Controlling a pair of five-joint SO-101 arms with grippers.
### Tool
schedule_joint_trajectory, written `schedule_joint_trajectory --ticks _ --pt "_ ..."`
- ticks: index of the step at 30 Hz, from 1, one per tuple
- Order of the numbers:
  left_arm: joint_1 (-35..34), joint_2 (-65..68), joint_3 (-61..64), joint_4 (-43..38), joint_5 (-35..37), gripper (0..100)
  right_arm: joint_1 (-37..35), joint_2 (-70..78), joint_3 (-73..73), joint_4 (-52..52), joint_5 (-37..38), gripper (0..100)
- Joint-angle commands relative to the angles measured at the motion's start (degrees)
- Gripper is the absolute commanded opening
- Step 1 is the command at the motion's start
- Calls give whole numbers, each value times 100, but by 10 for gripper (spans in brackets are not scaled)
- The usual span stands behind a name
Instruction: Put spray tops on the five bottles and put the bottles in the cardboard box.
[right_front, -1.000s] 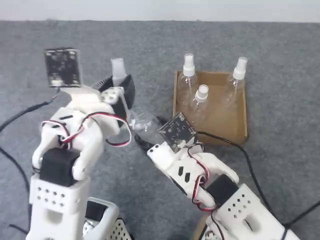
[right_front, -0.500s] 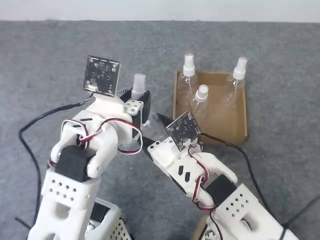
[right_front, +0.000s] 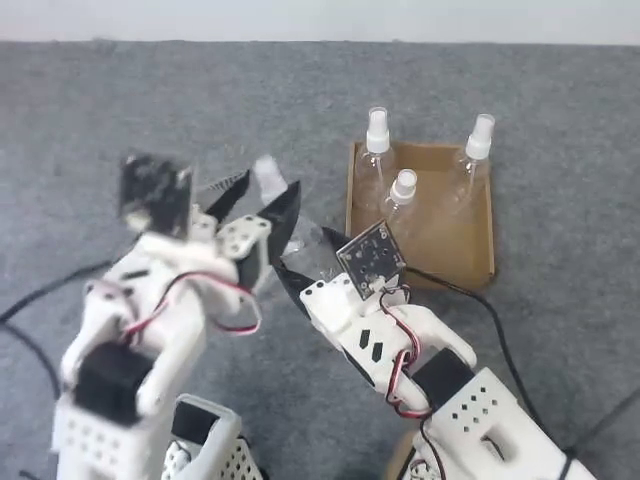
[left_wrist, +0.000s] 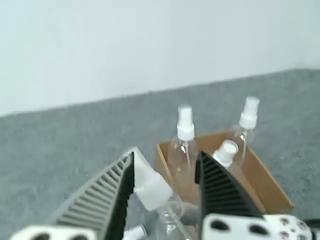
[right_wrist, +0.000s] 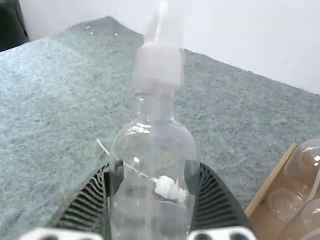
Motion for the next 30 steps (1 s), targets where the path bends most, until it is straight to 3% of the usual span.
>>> schedule_joint_trajectory --ticks 1,13,17,25,30 --pt "-211 -167 -40 -167 -123 183 84 -215 -105 -154 -70 6" --pt "-1424 668 171 -905 -158 180 84 -215 -105 -127 -70 6" --pt "-1407 1196 189 -905 -167 180 84 -215 -105 -92 -70 6" --pt "-703 1371 532 -932 -369 180 84 -215 -105 -84 -70 6" --pt "-958 1029 365 -941 -369 180 84 -215 -97 -84 -70 6"
